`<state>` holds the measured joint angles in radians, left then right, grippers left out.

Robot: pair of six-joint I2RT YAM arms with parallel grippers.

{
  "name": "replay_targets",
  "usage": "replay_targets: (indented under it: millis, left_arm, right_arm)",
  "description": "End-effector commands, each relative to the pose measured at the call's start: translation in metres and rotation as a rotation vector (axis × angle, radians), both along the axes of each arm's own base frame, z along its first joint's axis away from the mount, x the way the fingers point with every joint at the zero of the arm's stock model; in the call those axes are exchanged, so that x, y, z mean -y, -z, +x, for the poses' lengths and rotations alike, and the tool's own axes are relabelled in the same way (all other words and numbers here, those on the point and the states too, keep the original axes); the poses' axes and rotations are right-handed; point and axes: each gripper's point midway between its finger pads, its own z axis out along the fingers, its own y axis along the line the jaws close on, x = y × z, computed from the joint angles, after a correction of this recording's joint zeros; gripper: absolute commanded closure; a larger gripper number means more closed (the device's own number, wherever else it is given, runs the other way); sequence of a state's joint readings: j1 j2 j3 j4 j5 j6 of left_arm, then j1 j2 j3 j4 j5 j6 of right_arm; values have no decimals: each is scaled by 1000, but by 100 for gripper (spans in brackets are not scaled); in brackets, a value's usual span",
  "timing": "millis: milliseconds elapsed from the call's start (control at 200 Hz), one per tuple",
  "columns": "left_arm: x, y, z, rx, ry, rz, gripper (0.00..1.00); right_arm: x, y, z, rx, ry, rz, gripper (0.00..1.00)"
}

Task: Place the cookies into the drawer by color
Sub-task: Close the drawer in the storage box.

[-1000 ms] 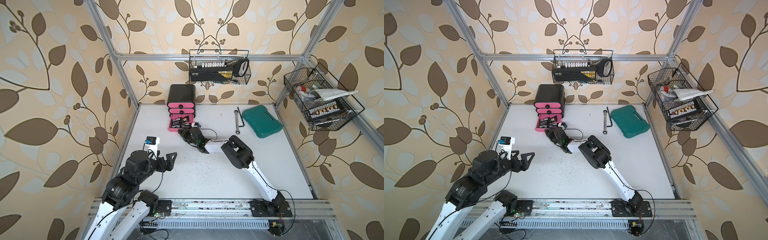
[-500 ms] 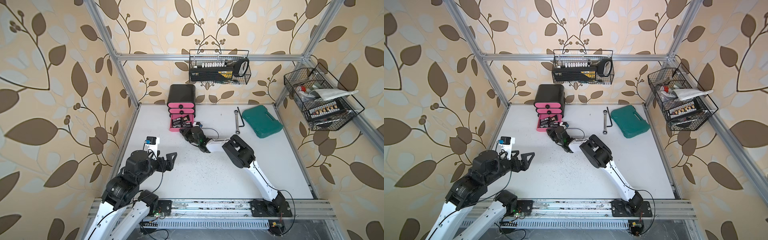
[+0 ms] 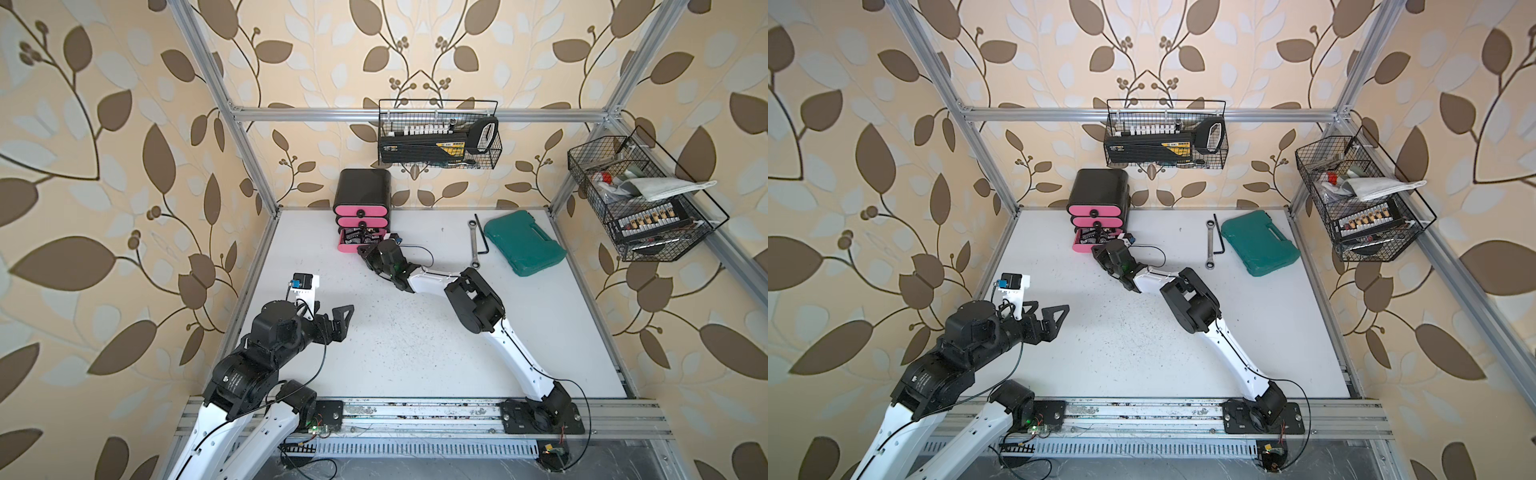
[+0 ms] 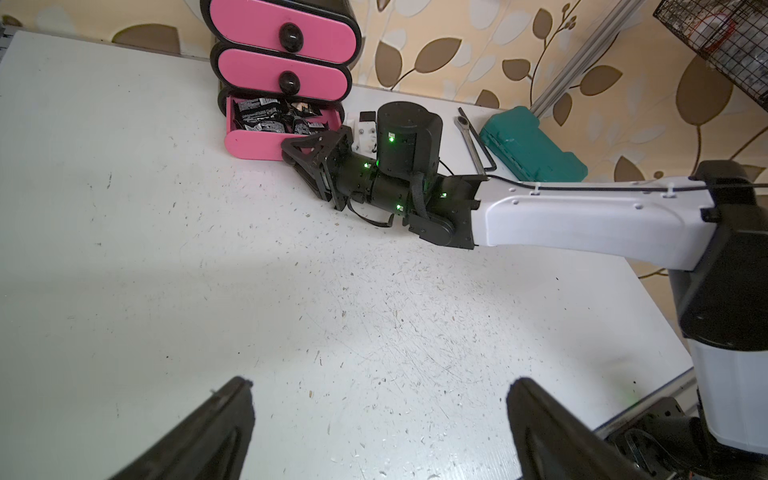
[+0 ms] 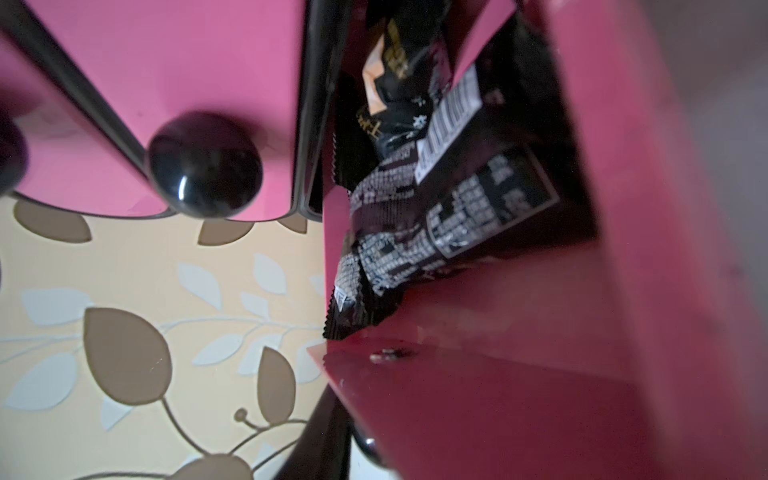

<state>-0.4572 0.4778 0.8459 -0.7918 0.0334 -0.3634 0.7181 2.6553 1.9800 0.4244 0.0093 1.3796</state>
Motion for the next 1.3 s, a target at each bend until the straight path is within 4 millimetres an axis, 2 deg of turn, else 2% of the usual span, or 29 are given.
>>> replay_targets:
  millis: [0, 210, 330, 345, 395, 540, 625, 790, 850, 890, 975, 1000, 1045, 1155, 1295]
  left_arm:
    - [0, -2, 4, 15, 0, 9, 2]
    - [-1, -1, 5, 11, -4, 12, 2]
    - [-1, -1, 5, 8, -5, 16, 2]
    - [-1, 0, 6, 7, -8, 17, 2]
    - [-1, 1, 6, 4, -8, 19, 2]
    - [-1, 1, 7, 0, -11, 21, 2]
    - [-1, 1, 7, 0, -9, 19, 2]
    - [-1, 1, 8, -3, -10, 16, 2]
    - [0, 2, 8, -6, -9, 15, 2]
    - [-1, 2, 8, -5, -9, 15, 2]
    - [-2, 1, 8, -2, -13, 15, 2]
    - [-2, 1, 8, -1, -13, 14, 2]
    - [-2, 1, 8, -1, -14, 14, 2]
    - [-2, 1, 8, 0, -15, 14, 2]
    - [-2, 1, 8, -1, -14, 12, 2]
  right_arm:
    - [-3, -33, 21, 112, 30, 32, 76]
    - [-10, -40, 38, 181, 46, 1, 69]
    - [-11, -47, 42, 229, 46, -7, 58]
    - [-1, -49, 51, 238, 61, -4, 57]
    - [1, -56, 52, 264, 46, 15, 54]
    - [4, -90, 33, 365, -27, 37, 50]
    - [15, -104, 17, 389, -39, 29, 49]
    - [39, -108, -8, 387, -10, 39, 49]
    - [43, -101, -11, 358, 4, 43, 53]
    - [46, -94, -11, 333, 19, 43, 59]
    - [50, -76, -7, 285, 53, 53, 81]
    - [49, -73, -5, 276, 58, 59, 91]
    - [46, -67, -2, 269, 60, 61, 100]
    - [38, -49, 6, 232, 59, 48, 100]
    - [39, -30, 14, 204, 87, 13, 100]
